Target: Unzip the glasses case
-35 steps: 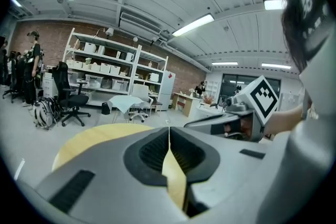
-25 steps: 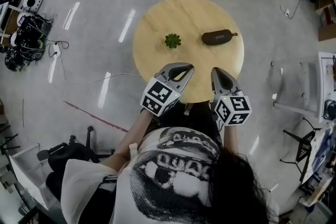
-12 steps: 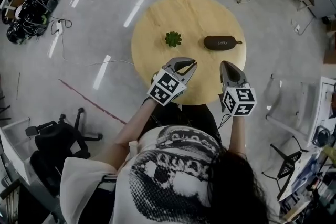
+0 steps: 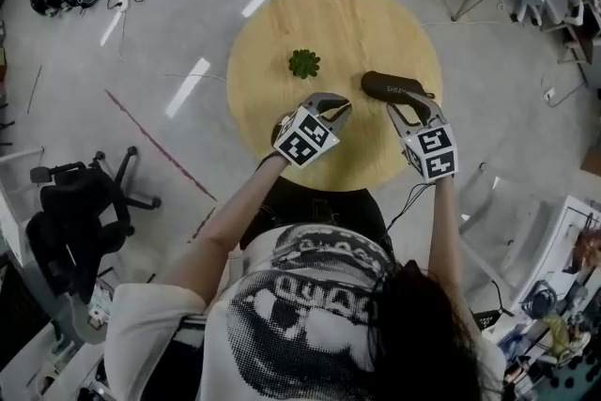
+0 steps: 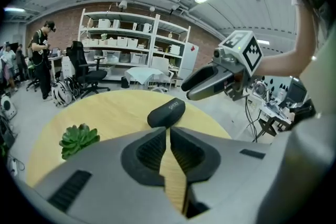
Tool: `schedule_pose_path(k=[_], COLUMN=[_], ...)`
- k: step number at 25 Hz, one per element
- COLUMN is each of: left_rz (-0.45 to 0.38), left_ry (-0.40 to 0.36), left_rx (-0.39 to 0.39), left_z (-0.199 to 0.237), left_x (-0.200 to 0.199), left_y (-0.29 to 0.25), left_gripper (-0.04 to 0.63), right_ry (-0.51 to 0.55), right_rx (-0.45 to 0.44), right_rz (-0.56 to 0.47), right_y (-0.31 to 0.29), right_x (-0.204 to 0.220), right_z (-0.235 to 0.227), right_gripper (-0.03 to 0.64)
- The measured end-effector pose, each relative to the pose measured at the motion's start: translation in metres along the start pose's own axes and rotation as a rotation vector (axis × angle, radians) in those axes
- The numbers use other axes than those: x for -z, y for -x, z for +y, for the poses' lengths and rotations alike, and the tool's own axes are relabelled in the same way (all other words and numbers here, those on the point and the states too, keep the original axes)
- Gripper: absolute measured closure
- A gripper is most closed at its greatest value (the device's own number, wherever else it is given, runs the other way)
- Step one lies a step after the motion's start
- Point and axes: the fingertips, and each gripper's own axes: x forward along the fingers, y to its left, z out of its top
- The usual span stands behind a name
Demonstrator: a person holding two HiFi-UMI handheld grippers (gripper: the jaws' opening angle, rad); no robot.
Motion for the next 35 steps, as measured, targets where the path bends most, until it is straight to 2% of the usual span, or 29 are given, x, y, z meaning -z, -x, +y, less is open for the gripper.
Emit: schedule_pose_path(k=[2, 5, 8, 13, 20, 26, 30, 32, 33, 35], left_rz=[0.033, 0.08, 0.107, 0.157, 0.273, 0.233, 0.237, 0.24, 0.242, 0.242], left_ry=[-0.007, -0.019, -0.007, -0.004, -0.12, -0.094, -0.122, -0.138, -0.144, -0.149], left_rx=[-0.022, -0.045, -0.059, -0.074, -0.044, -0.043, -0.035, -0.032, -0.03, -0.018], left_z=[0.004, 0.009, 0.016, 0.027, 0.027, 0.031, 0.028, 0.028, 0.028, 0.027], left_x=[0.004, 0.01, 0.017, 0.026, 0.045, 0.035, 0.035, 0.036, 0.037, 0.038], left_y=[-0.013, -0.027, -0.035, -0.056, -0.08, -0.093, -0.097, -0.096, -0.095, -0.093], left_gripper=[0.578, 0.575, 0.518, 0.511, 0.483, 0.485, 0.49, 0.525, 0.569, 0.569], right_ry=[0.079, 0.246, 0.389, 0.522, 0.554, 0.519, 0.49, 0.476, 0.471, 0.463], right_rx=[-0.08, -0.153, -0.249, -0.396, -0.506, -0.549, -0.554, -0.55, -0.547, -0.535], right_rz=[0.051, 0.131, 0.223, 0.32, 0.37, 0.353, 0.35, 0.343, 0.34, 0.337], right_y=[-0.011, -0.026, -0.044, -0.063, -0.072, -0.073, -0.075, -0.075, -0.076, -0.076], right_x=[0.007, 0.015, 0.025, 0.038, 0.049, 0.048, 0.051, 0.05, 0.049, 0.049], right_z=[-0.008, -0.022, -0.024, -0.024, -0.019, -0.018, -0.017, -0.018, -0.017, -0.016], right_gripper=[0.435, 0.407, 0.361, 0.35, 0.341, 0.337, 0.333, 0.333, 0.333, 0.333])
